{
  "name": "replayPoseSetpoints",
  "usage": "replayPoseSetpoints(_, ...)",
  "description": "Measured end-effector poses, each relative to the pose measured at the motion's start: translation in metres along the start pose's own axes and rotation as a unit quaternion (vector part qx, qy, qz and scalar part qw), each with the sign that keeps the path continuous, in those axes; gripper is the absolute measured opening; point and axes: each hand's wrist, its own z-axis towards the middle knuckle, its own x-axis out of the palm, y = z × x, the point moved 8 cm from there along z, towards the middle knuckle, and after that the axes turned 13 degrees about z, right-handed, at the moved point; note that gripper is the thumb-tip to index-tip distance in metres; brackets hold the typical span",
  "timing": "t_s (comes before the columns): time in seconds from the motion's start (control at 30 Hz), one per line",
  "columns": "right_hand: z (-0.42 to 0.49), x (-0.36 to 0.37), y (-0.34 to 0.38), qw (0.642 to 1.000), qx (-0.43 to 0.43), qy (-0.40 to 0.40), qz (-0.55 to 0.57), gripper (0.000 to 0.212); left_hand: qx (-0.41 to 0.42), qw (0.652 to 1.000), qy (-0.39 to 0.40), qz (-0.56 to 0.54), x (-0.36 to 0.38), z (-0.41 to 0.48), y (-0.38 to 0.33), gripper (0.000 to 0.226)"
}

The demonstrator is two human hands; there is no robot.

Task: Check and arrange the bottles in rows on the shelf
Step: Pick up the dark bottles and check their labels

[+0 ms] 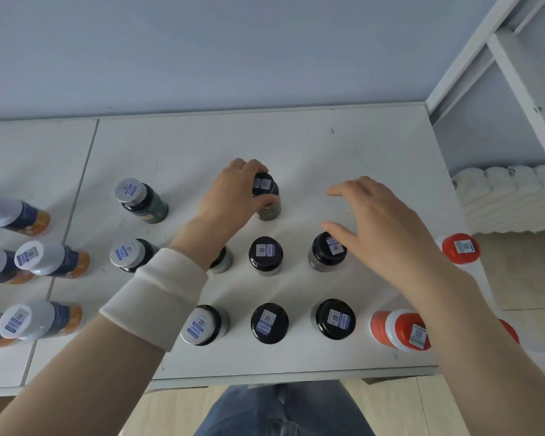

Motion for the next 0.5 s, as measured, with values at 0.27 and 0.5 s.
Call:
replayPoseSetpoints(0.27, 0.000, 0.029, -0.008, 0.800, 0.123, 0.029, 0.587, 0.065, 0.057, 0.862, 0.051, -0.500, -0.037, -0.055, -0.014, 0.033)
replayPoseSetpoints(0.5, -0.020, 0.026, 0.015, 0.804, -0.026, 0.007, 0.594, 0.056, 0.081, 0.842, 0.036, -0.533, -0.032, -0.076, -0.008, 0.034)
